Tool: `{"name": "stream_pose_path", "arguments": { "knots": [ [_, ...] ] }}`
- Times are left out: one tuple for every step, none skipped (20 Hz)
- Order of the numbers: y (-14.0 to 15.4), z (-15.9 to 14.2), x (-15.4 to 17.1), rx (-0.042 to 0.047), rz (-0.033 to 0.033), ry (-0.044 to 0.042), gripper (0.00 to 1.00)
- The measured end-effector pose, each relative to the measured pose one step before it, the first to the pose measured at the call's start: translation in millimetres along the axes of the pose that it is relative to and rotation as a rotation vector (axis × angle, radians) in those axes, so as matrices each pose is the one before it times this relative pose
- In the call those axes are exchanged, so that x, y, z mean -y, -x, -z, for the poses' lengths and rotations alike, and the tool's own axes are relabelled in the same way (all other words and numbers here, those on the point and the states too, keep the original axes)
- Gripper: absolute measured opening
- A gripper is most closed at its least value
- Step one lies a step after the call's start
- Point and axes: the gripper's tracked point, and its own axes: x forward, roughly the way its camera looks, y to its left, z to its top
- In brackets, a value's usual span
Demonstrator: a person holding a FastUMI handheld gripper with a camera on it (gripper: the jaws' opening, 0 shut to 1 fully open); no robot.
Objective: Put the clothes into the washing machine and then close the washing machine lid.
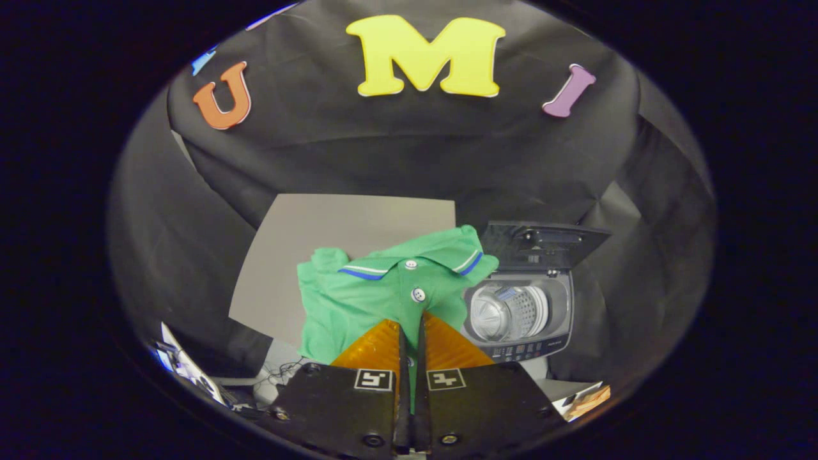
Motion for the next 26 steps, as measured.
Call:
{"name": "stream_pose_path", "arguments": {
  "knots": [
    [6.66, 6.14, 3.6, 0.00556, -0.00481, -0.01747, 0.07],
    [6.1, 4.38, 3.93, 0.00823, -0.00125, -0.01474, 0.07],
    [4.82, 3.29, 5.42, 0.01004, 0.00554, -0.00829, 0.06],
    [5.91, 1.63, 6.24, 0.01484, 0.00927, -0.00502, 0.06],
    [6.85, 3.27, 6.04, 0.01148, 0.01529, -0.0008, 0.06],
    [7.33, 1.96, 4.85, 0.01496, 0.00856, 0.00188, 0.06],
    [7.97, 2.55, 6.37, 0.02148, 0.00927, 0.00059, 0.06],
    [5.11, 1.01, 5.52, 0.01603, 0.01391, -0.00181, 0.06],
    [6.34, 2.53, 7.31, 0.01003, 0.01279, 0.00098, 0.06],
    [5.23, 0.9, 7.22, 0.0098, 0.01477, -0.00044, 0.06],
    [3.4, -0.21, 6.22, 0.00882, 0.0153, 0.00513, 0.06],
    [2.35, 1.42, 7.05, 0.00693, 0.01604, -0.00308, 0.06],
    [2.83, 1.79, 6.29, 0.00666, 0.01198, -0.00169, 0.06],
    [1.9, 3.26, 3.9, 0.0021, 0.00313, -0.01, 0.06],
    [0.84, 4.69, 2.6, -0.00198, -0.00207, -0.00672, 0.06],
    [2.02, 3.65, 3.99, -0.00241, -0.00092, -0.00772, 0.06],
    [3.69, 3.53, 5.36, -0.00037, -0.00106, -0.00583, 0.06],
    [3.08, 2.88, 5.75, 0.00352, 0.00496, -0.00699, 0.06],
    [3.21, 2.34, 6.49, 0.00618, 0.00186, -0.00445, 0.06],
    [3.0, 2.73, 7.18, 0.00563, 0.00289, -0.00637, 0.07],
    [3.32, 1.38, 6.51, 0.00238, 0.00082, -0.00484, 0.06],
    [1.36, 1.7, 7.25, -0.00152, 0.00155, -0.00997, 0.06],
    [0.73, 1.39, 7.0, -0.00304, 0.00213, -0.01102, 0.07],
    [0.27, 1.44, 6.57, -0.00331, -0.00022, -0.01343, 0.06],
    [-2.08, 1.38, 5.85, -0.00498, -0.00105, -0.0145, 0.06],
    [-1.54, 1.08, 5.47, -0.00491, -0.00554, -0.0083, 0.06]
  ]
}}
